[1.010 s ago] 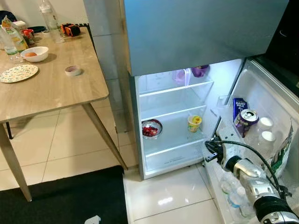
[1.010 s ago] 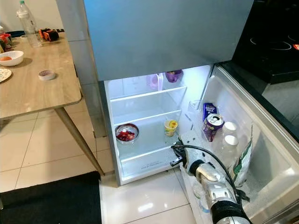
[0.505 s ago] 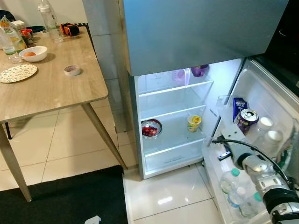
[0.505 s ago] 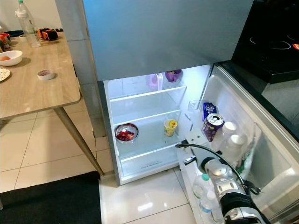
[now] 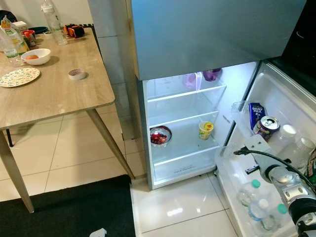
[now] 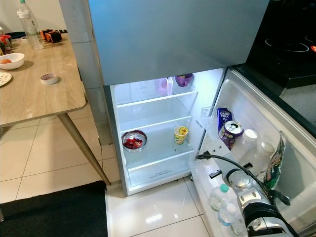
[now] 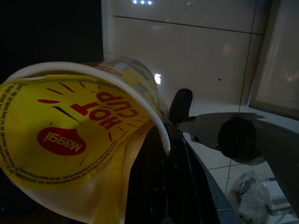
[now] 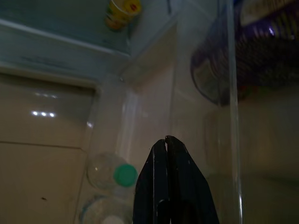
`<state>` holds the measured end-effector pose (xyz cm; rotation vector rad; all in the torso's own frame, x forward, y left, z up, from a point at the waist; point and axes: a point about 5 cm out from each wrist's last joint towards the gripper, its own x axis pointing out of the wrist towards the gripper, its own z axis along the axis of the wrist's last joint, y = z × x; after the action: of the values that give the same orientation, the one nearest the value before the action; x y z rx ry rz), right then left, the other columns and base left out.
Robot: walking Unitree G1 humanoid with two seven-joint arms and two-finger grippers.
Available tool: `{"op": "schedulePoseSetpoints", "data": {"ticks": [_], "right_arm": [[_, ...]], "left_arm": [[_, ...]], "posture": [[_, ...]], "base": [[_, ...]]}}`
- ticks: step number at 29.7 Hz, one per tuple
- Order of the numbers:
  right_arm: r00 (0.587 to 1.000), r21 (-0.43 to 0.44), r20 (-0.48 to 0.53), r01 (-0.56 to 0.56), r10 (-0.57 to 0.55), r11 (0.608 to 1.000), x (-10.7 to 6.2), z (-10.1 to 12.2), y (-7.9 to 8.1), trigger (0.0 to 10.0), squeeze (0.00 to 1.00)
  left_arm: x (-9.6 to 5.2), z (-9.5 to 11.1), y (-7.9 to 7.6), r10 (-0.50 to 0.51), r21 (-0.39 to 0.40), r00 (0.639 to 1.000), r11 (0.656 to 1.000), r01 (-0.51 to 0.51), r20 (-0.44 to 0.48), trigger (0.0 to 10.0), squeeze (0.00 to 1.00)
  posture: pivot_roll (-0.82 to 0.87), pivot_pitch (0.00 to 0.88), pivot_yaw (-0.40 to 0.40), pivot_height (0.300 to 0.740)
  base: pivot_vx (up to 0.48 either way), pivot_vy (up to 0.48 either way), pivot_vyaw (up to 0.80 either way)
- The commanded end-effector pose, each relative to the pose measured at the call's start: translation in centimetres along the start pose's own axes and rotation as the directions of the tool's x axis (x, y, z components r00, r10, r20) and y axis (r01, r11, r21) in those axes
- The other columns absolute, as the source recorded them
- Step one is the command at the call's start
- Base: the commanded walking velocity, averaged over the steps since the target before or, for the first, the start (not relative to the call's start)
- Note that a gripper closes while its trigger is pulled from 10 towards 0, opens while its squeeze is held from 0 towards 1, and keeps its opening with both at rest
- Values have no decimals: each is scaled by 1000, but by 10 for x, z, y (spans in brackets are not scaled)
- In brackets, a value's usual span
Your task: Restocking fridge
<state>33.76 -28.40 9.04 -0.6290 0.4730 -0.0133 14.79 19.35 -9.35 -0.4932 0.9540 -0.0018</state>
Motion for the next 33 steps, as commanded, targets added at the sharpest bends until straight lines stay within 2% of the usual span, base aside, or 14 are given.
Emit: {"op": "schedulePoseSetpoints", "data": {"ticks": [1,6,10,17,22,24,26,29,31,33], "right_arm": [[998,1,-43,48,-48,999,-2,-8,-11,10000,0],[994,-9,-70,86,-86,996,-3,-12,-20,10000,0],[983,-24,-103,152,-154,988,-7,-19,-33,10000,0],[962,-37,-108,247,-249,968,-10,-22,-47,10000,0],[958,-34,-109,264,-266,964,-11,-23,-48,10000,0],[967,-28,-85,241,-242,970,-10,-21,-42,10000,0],[983,5,-59,175,-174,985,-7,-17,-30,10000,0],[1000,128,22,16,-19,992,-2,-9,-2,10000,0],[994,167,57,-102,94,981,-2,-10,19,10000,0],[984,187,76,-175,163,967,-2,-12,34,10000,0]], "left_arm": [[-1,-12,-1,-2,-8,999,1000,2,-41,10000,0],[-1,-11,0,0,-6,999,1000,0,-41,10000,0],[-1,-10,1,-1,-4,999,1000,1,-37,10000,0],[-2,-10,1,0,0,999,1000,0,-39,10000,0],[-1,-10,1,0,0,999,1000,0,-39,10000,0],[-1,-9,0,-2,1,999,1000,2,-37,10000,0],[-1,-9,0,-2,0,999,1000,2,-37,10000,0],[-1,-9,0,0,-1,999,1000,0,-38,10000,0],[-1,-10,0,2,-4,999,1000,-2,-38,10000,0],[-1,-10,1,8,-5,999,1000,-9,-37,10000,0]], "posture": [[-118,72,-1,740],[-118,72,-1,740],[-109,74,1,740],[-108,73,4,740],[-108,73,4,740],[-108,73,4,740],[-108,73,4,740],[-108,73,4,740],[-112,69,3,740],[-112,69,3,740]], "base": [[0,0,0],[0,0,0],[0,0,0],[0,0,0],[0,0,0],[0,0,0],[0,0,0],[0,0,0],[0,0,0],[0,0,0]]}}
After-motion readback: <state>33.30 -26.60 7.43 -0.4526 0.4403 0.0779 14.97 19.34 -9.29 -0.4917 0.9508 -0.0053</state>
